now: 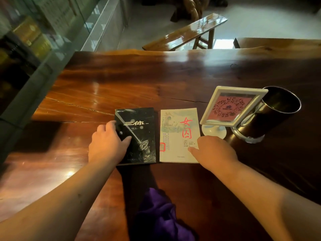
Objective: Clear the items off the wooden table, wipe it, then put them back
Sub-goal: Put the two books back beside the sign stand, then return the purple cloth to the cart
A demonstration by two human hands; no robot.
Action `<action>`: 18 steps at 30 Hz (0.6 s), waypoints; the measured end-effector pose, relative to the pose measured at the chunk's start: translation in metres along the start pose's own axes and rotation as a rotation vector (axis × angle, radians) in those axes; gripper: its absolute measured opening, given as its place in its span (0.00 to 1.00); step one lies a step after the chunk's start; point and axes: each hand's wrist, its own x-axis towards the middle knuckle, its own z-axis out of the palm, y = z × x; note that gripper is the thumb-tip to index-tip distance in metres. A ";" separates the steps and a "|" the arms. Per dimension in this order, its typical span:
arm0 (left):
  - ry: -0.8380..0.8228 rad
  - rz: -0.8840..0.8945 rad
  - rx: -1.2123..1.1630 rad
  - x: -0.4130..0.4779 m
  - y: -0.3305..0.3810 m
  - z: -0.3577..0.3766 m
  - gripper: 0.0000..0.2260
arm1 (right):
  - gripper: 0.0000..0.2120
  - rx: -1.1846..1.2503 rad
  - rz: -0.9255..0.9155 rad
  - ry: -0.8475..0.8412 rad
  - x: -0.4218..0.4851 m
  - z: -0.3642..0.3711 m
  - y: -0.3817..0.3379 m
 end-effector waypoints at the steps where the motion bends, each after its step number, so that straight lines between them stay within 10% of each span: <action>1: 0.010 0.038 0.035 -0.002 0.003 -0.004 0.36 | 0.14 -0.002 -0.020 0.020 -0.001 -0.001 -0.003; 10: -0.036 0.570 0.188 -0.059 0.011 -0.035 0.19 | 0.10 0.169 -0.328 0.218 -0.048 -0.012 -0.038; 18: -0.078 0.653 0.148 -0.126 -0.011 -0.044 0.12 | 0.15 0.126 -0.551 0.073 -0.130 -0.002 -0.062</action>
